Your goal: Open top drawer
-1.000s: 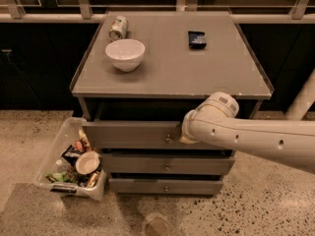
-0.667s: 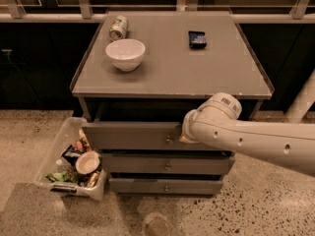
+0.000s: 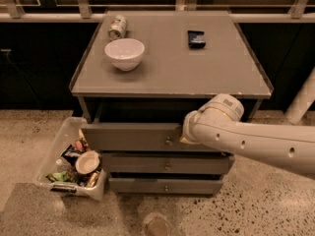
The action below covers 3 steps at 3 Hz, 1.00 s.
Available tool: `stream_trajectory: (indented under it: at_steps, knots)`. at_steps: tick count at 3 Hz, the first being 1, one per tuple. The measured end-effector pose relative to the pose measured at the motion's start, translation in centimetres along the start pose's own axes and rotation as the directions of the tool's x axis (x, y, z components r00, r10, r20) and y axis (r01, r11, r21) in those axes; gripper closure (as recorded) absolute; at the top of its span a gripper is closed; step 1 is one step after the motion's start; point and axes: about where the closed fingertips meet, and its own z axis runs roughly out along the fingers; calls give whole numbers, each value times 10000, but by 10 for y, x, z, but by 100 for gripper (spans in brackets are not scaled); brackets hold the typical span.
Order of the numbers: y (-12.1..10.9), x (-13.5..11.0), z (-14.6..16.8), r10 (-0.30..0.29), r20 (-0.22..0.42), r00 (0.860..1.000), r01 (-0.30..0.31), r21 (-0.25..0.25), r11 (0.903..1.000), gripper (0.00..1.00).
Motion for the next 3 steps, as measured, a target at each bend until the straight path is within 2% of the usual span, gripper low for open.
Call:
stream_trajectory:
  at_steps: [2,3]
  knots:
    - [5,3,-4,10,11,10000,-10,-7,10000,100]
    - [6,0,-13,-37,155,9999,34,219,9998,100]
